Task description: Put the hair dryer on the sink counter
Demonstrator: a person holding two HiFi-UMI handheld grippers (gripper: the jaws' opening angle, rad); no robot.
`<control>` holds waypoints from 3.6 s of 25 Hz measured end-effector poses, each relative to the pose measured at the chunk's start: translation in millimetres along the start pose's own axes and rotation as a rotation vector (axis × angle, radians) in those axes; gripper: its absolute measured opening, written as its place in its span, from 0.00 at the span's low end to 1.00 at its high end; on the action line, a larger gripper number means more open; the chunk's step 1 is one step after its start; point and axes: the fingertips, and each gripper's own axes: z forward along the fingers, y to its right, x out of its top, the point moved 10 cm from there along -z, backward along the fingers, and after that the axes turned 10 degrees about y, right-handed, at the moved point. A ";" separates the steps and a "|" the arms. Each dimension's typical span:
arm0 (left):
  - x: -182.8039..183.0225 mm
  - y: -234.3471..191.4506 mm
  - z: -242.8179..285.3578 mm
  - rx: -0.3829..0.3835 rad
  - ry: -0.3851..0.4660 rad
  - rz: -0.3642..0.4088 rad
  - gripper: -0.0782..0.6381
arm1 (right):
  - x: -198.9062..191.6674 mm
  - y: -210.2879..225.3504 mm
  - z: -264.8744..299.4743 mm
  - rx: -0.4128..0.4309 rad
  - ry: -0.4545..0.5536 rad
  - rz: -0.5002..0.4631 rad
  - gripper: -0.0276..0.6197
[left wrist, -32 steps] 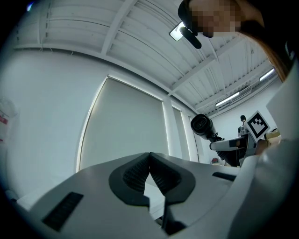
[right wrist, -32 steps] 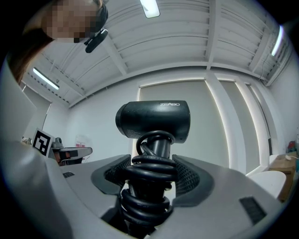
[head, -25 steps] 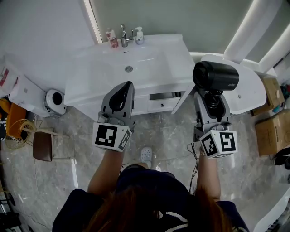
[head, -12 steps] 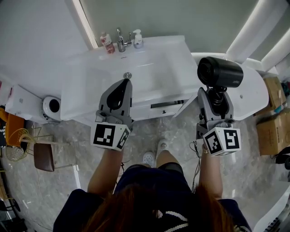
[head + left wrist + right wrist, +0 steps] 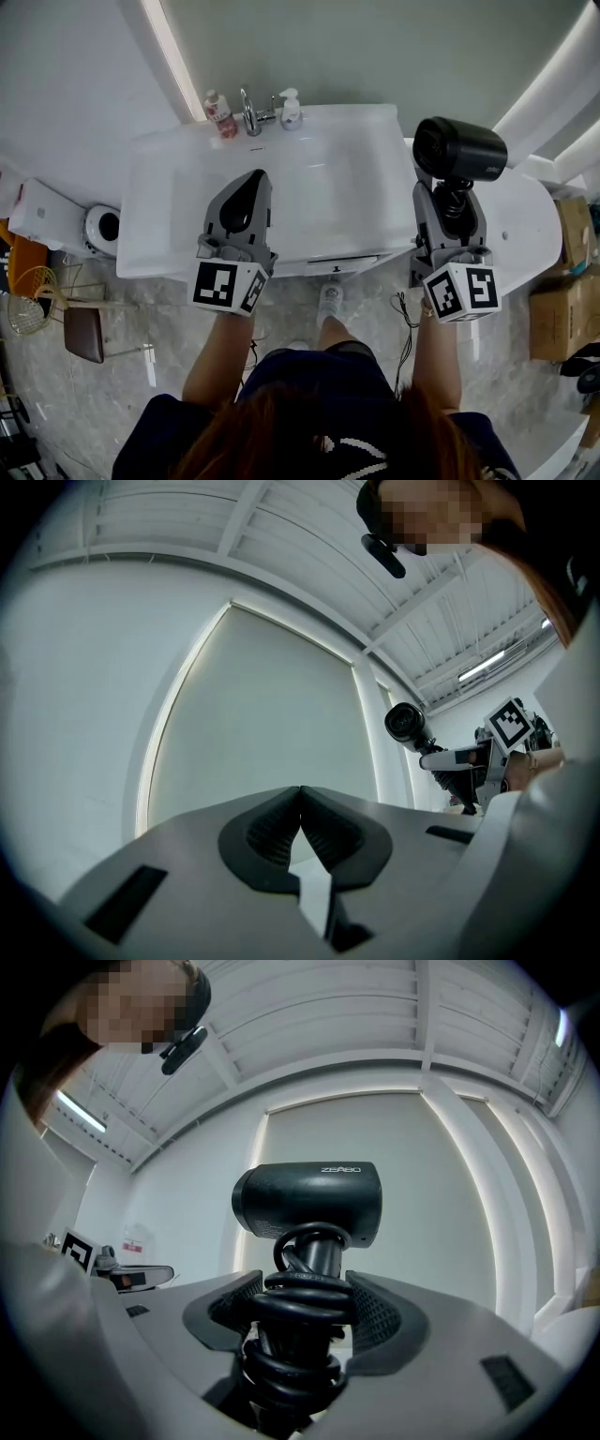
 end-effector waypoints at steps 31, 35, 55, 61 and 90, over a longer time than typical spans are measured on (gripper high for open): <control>-148.0 -79.8 200.3 0.029 -0.168 -0.083 0.13 | -291.1 106.8 182.2 0.039 -0.732 0.116 0.50; -159.6 -84.2 204.7 0.025 -0.192 -0.094 0.13 | -335.8 108.8 171.5 0.045 -0.915 0.090 0.50; -162.5 -85.9 205.8 0.004 -0.217 -0.100 0.13 | -374.8 109.8 158.8 -0.007 -1.123 0.089 0.55; -149.5 -84.4 206.4 -0.004 -0.186 -0.092 0.13 | -317.4 125.4 172.6 -0.050 -0.965 0.095 0.54; -53.8 -58.2 221.0 -0.019 0.010 -0.019 0.13 | -46.9 78.3 204.4 0.059 -0.057 -0.001 0.07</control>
